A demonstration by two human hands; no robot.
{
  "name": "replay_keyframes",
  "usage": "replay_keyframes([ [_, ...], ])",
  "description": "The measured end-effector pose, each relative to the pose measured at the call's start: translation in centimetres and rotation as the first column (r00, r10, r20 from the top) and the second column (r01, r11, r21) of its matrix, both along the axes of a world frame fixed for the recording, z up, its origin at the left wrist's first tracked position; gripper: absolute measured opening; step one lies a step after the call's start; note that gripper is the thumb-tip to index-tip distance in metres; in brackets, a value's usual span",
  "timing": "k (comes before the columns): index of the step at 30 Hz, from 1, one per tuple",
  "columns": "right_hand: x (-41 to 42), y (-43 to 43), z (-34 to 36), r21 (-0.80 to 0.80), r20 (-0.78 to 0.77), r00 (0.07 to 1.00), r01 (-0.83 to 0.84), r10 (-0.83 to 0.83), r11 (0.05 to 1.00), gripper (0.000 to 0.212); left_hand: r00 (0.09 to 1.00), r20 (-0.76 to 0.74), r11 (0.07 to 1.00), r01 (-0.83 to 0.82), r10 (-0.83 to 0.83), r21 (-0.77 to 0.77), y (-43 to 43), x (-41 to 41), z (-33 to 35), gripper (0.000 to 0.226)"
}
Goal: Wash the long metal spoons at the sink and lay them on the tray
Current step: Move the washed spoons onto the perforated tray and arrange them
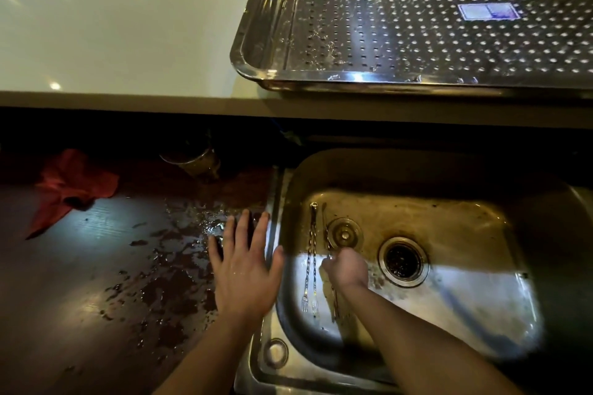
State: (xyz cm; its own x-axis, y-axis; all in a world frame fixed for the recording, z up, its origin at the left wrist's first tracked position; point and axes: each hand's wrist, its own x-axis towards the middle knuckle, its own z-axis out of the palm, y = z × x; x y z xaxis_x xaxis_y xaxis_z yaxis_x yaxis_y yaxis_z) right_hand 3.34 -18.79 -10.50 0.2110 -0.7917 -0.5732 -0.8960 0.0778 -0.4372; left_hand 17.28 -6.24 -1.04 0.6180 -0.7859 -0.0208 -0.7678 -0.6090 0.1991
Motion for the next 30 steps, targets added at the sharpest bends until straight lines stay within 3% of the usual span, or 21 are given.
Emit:
replay_keyframes([
  [7,-3.9,1.2,5.1,-0.120,0.219,0.972,0.110,-0.082,0.987,0.015,1.000,-0.016,1.000,0.015,-0.014,0.024,0.0,-0.2,0.6,0.069],
  [15,-9.6,1.6,14.0,-0.361,0.340,0.936,0.043,0.089,0.932,0.017,0.999,-0.036,0.999,0.031,-0.030,0.021,0.3,-0.3,1.0,0.071],
  [18,-11.4,2.4,17.1,-0.487,0.391,0.904,0.041,0.176,0.873,0.012,0.999,-0.039,0.999,0.029,-0.028,0.029,0.3,-0.2,0.9,0.071],
  [23,-13.2,2.1,24.2,-0.721,0.443,0.847,0.142,0.293,0.679,0.017,0.999,-0.025,0.999,0.022,-0.021,0.045,0.2,0.0,0.3,0.075],
  [26,-13.2,0.4,29.7,-0.734,0.502,0.827,0.253,0.252,0.630,0.010,0.999,-0.035,0.999,0.011,-0.010,0.035,0.1,0.0,0.0,0.074],
  [30,-12.9,-2.7,36.1,-0.703,0.566,0.791,0.316,0.233,0.638,0.007,0.999,-0.045,1.000,0.003,-0.003,0.012,0.1,0.0,0.1,0.072],
])
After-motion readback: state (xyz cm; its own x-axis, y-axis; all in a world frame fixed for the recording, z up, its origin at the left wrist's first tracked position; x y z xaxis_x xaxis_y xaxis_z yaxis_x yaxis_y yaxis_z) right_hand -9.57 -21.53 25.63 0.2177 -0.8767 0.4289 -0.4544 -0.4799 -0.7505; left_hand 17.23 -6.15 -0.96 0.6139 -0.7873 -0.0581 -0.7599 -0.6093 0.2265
